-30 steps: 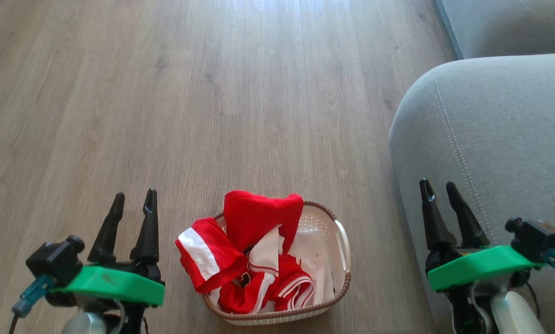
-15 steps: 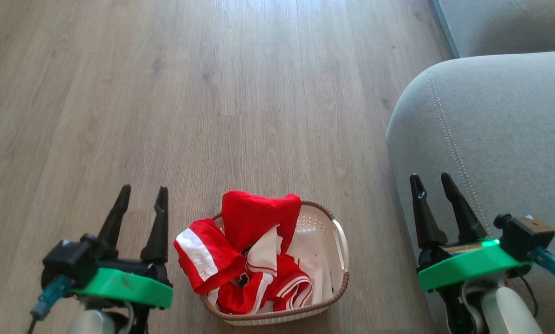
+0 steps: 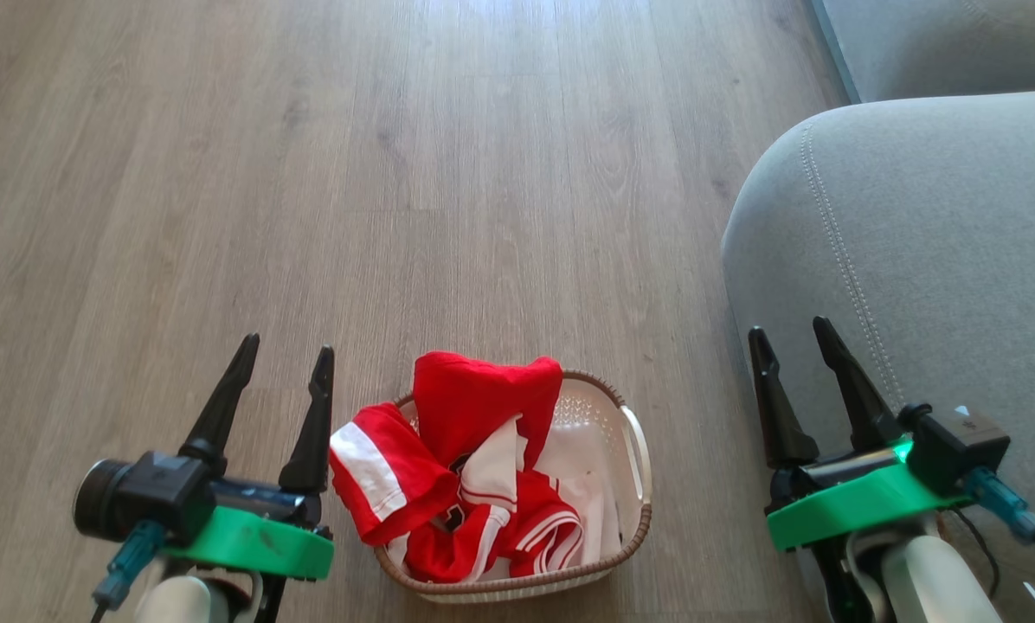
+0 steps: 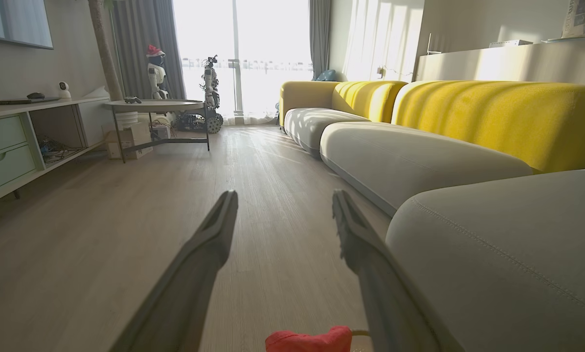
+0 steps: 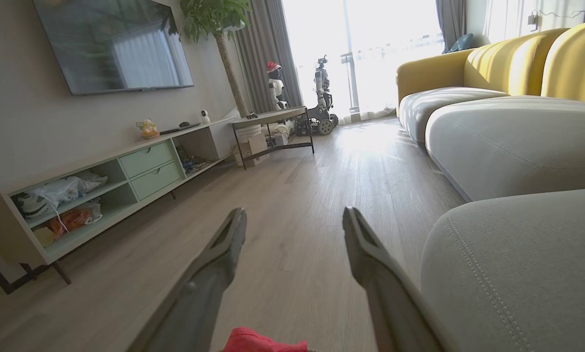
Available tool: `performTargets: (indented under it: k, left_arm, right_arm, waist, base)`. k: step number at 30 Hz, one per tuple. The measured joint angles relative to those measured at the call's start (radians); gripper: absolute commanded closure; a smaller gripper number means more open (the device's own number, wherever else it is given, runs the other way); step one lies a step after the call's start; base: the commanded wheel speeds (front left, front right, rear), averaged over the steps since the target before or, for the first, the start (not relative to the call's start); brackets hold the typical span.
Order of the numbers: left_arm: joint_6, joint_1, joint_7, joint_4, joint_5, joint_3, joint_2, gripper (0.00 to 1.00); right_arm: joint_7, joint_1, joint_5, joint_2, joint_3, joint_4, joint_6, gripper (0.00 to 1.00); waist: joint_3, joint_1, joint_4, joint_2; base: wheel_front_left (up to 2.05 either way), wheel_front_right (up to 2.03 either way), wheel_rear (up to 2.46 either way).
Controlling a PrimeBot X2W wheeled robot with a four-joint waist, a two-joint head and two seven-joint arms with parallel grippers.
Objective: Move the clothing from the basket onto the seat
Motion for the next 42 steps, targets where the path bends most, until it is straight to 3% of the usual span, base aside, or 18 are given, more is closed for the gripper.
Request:
performTargets:
  k: [23,42]
  left_arm:
    - [0.001,-0.004,0.001,0.036,-0.04,0.001,0.0,0.0]
    - [0.002,-0.164,0.064,0.148,-0.096,-0.021,-0.003,0.0]
  right_arm:
    - [-0.004,-0.023,-0.019,-0.002,0.018,-0.003,0.0,0.0]
    - [-0.004,-0.117,-0.024,-0.002,0.01,-0.055,0.0,0.0]
  waist:
    - [0.041,0.0,-0.018,0.0]
    - [0.231,0.0,-0.084,0.0]
  base:
    - [0.0,0.0,0.0]
    - [0.0,0.0,0.0]
